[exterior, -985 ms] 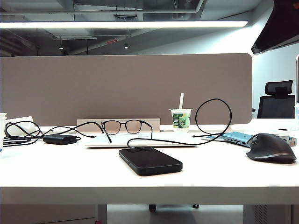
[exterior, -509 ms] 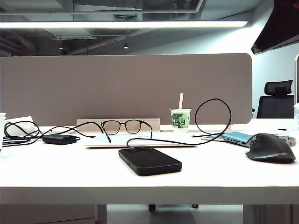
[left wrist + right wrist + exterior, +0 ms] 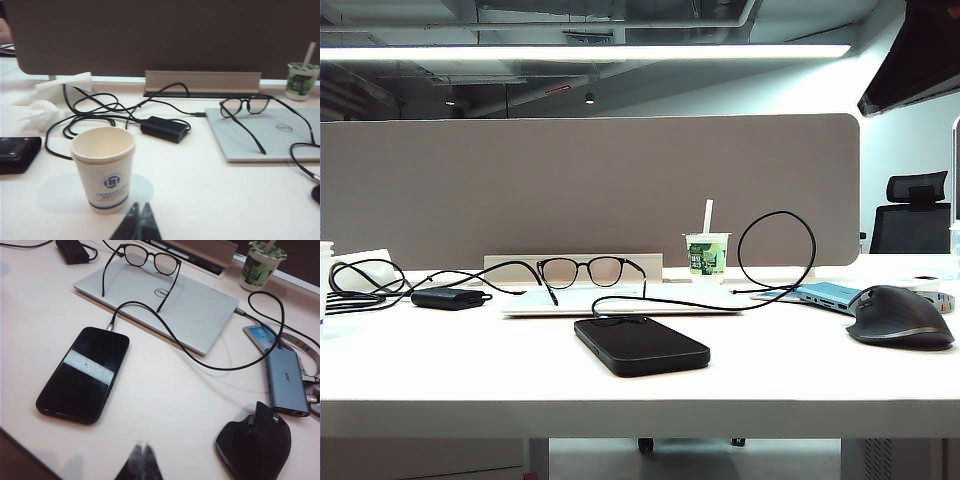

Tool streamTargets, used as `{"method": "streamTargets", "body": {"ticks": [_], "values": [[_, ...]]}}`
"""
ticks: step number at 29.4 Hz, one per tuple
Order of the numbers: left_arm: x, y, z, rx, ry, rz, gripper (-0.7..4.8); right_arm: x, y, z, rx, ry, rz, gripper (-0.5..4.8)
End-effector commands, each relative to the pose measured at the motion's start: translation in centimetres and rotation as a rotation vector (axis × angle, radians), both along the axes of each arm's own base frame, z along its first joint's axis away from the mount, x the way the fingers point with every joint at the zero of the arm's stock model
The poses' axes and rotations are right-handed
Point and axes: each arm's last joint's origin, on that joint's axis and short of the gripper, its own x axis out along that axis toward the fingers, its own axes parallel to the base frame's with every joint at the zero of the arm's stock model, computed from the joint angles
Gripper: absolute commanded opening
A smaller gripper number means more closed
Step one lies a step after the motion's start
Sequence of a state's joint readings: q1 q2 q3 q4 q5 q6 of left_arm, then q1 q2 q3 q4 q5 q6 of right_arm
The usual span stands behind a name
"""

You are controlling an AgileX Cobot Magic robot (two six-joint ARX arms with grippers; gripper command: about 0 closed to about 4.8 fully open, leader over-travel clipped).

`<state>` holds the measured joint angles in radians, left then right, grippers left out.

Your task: Pick up the black phone, pick up the charger plug, insert the charger plug into the phone's charging port, and finally place the connected phone back on the desk.

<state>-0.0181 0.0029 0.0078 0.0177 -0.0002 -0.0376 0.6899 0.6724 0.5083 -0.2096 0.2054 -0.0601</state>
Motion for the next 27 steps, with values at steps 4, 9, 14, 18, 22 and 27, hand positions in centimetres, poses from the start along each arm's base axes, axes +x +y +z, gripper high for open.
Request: {"method": "streamTargets", "body": {"ticks": [4, 9, 14, 18, 22, 27], "values": [[0.01, -0.01, -0.28, 0.065, 0.027, -0.009, -0.07, 0.0, 0.03, 0.31, 0.016, -0.012, 0.001, -0.05], [0.01, -0.01, -0.28, 0.071, 0.027, -0.009, -0.07, 0.0, 0.02, 0.31, 0.015, -0.013, 0.001, -0.05], [0.01, -0.01, -0.21, 0.079, 0.019, -0.009, -0.07, 0.0, 0.03, 0.31, 0.015, -0.012, 0.001, -0.05], [0.01, -0.01, 0.02, 0.062, -0.004, -0.008, -0.07, 0.0, 0.02, 0.31, 0.016, -0.012, 0.001, -0.05], [-0.01, -0.01, 0.36, 0.036, -0.039, -0.008, -0.07, 0.0, 0.03, 0.31, 0.015, -0.012, 0.001, -0.05], [-0.01, -0.01, 0.38, 0.025, -0.04, -0.008, -0.07, 0.0, 0.02, 0.31, 0.016, -0.012, 0.001, -0.05]]}}
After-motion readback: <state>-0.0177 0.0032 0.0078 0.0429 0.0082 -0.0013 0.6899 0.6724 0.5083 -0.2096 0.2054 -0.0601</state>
